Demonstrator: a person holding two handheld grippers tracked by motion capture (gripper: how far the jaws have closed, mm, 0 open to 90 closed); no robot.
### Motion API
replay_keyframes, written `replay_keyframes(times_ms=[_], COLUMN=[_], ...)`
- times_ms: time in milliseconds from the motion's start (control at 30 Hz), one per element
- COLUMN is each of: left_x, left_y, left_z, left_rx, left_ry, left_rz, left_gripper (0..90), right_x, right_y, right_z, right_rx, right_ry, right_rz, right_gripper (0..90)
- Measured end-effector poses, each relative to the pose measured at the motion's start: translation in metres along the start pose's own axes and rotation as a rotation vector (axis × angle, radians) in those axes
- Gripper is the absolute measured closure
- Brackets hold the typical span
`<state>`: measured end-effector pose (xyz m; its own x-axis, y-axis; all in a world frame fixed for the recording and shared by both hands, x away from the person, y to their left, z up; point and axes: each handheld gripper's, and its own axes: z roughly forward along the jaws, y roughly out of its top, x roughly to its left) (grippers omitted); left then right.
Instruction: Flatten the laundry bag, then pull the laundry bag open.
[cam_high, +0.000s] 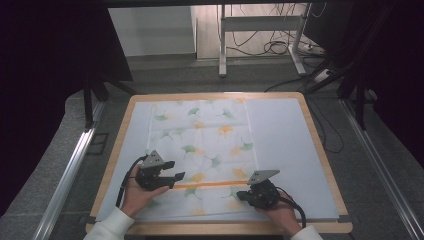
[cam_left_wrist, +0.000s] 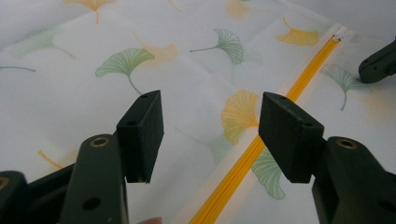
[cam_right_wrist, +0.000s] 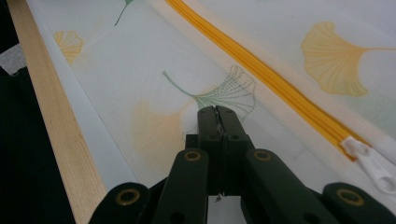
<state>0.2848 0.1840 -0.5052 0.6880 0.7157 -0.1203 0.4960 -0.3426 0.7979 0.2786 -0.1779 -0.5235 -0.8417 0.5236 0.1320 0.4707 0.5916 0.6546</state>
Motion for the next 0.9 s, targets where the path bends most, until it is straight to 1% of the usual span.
replay_keyframes(times_ms=[100,200,267,333,400,433,600,767,900], left_x=[-0.001,-0.006,-0.009,-0.011,-0.015,-0.015,-0.024,-0.027,-0.032], left_y=[0.001,0.004,0.005,0.006,0.008,0.008,0.013,0.017,0.024], left_z=[0.001,0.002,0.003,0.003,0.005,0.005,0.008,0.011,0.016], left_rx=[-0.002,-0.002,-0.006,-0.007,-0.012,-0.012,-0.021,-0.022,-0.026], left_ry=[0.000,0.007,0.001,-0.002,-0.005,-0.005,-0.013,-0.020,-0.025], left_rz=[0.001,0.015,0.019,0.022,0.031,0.031,0.052,0.061,0.070], left_gripper=[39.8,39.9,39.8,39.7,39.0,38.7,37.7,37.4,37.2], right_x=[-0.001,-0.005,-0.008,-0.009,-0.011,-0.011,-0.013,-0.011,-0.012], right_y=[-0.001,-0.006,-0.010,-0.012,-0.017,-0.019,-0.020,-0.020,-0.022], right_z=[-0.004,-0.016,-0.022,-0.025,-0.033,-0.035,-0.037,-0.036,-0.036], right_rx=[-0.014,-0.037,-0.049,-0.053,-0.061,-0.063,-0.062,-0.051,-0.046], right_ry=[-0.007,-0.032,-0.042,-0.050,-0.062,-0.063,-0.069,-0.071,-0.075], right_rz=[0.005,0.024,0.038,0.045,0.060,0.065,0.072,0.065,0.077], right_gripper=[89.0,89.0,89.0,89.0,89.0,89.0,89.0,89.0,89.0])
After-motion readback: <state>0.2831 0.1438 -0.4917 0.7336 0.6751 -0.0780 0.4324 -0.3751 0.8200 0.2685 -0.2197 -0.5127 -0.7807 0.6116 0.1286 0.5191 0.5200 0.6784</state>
